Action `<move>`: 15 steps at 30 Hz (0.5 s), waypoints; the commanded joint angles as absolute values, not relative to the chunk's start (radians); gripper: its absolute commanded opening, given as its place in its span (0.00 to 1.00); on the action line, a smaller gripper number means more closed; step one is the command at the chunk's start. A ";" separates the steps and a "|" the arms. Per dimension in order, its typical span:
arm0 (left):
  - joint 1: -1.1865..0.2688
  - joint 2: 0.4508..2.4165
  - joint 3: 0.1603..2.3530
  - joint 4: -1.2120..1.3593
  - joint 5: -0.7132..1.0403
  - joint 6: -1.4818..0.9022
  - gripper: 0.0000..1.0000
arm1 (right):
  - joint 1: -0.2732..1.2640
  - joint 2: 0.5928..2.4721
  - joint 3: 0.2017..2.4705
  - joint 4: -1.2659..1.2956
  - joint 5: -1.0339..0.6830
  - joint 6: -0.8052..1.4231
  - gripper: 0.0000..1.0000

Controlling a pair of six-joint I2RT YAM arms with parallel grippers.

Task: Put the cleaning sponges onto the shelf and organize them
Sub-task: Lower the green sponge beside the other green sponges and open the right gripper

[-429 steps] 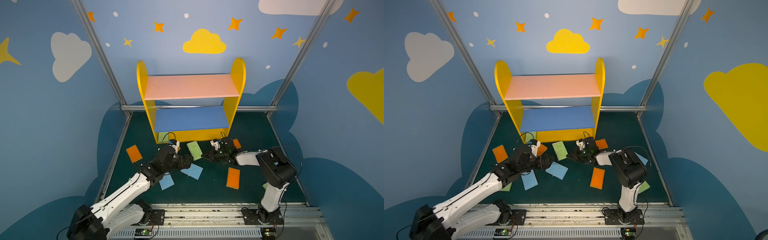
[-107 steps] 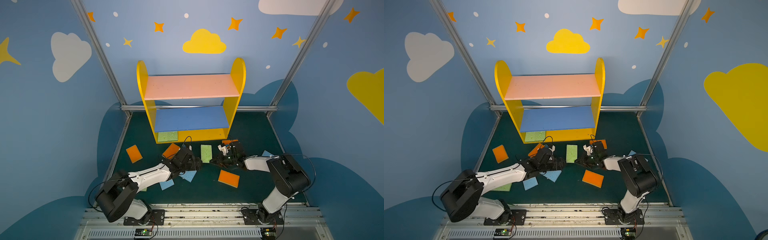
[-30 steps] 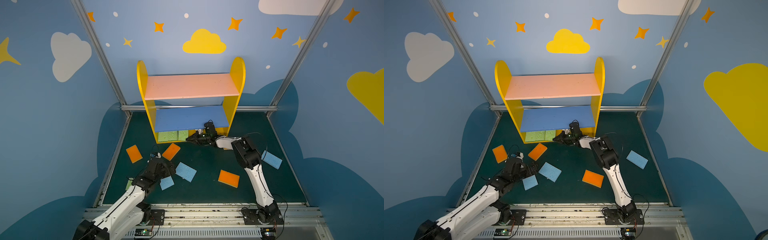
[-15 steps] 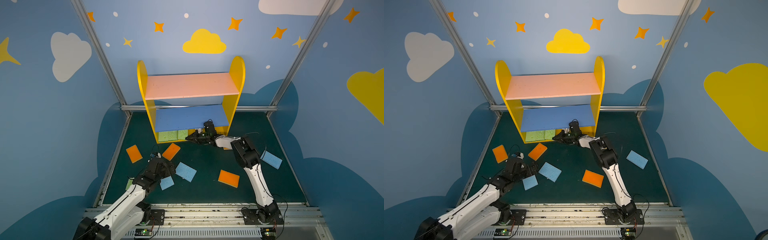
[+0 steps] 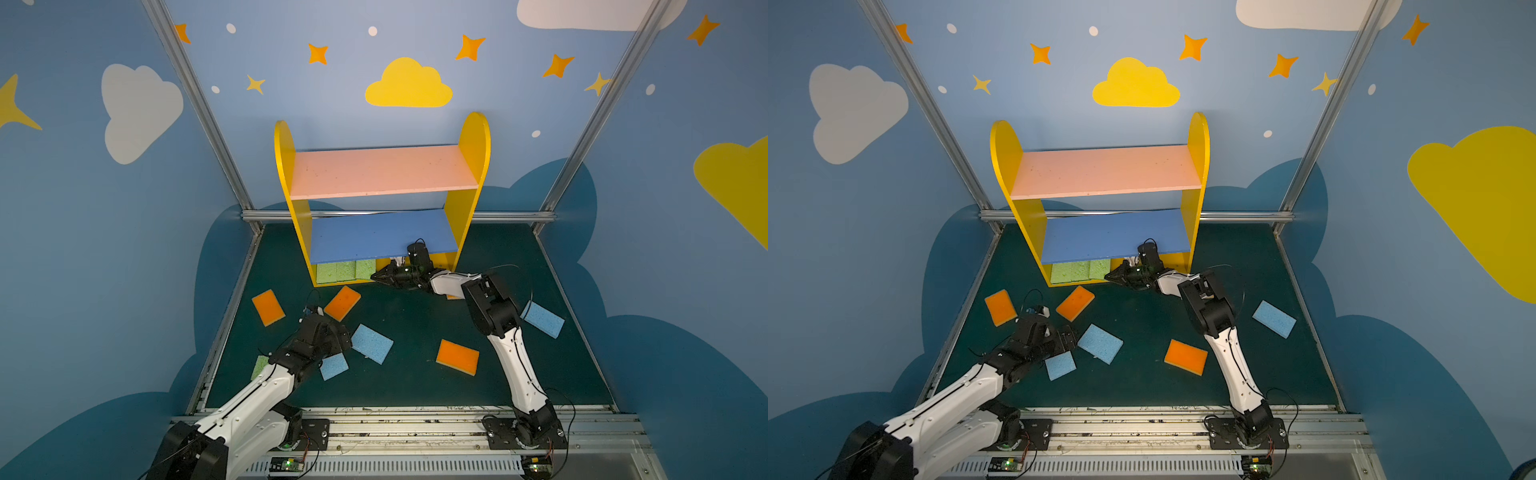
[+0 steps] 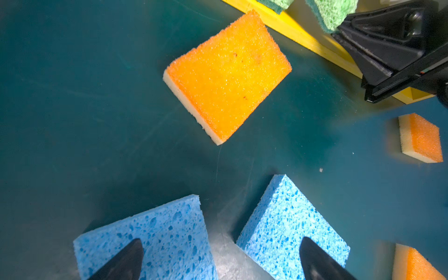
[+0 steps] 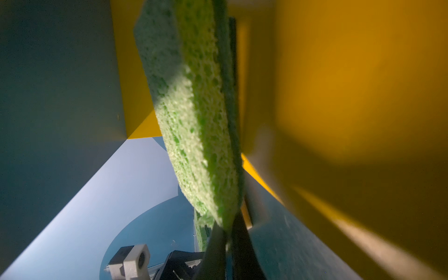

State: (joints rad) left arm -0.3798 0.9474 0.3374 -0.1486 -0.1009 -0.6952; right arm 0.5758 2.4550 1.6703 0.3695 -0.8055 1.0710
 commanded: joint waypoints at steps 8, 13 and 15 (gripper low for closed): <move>-0.375 0.908 0.336 -0.150 -0.097 -0.679 1.00 | 0.545 2.491 1.687 0.251 -0.797 1.026 0.32; -0.374 0.901 0.333 -0.150 -0.098 -0.679 0.99 | 0.545 2.493 1.692 0.253 -0.793 1.035 0.21; -0.374 0.900 0.334 -0.152 -0.098 -0.679 1.00 | 0.543 2.494 1.692 0.255 -0.792 1.040 0.14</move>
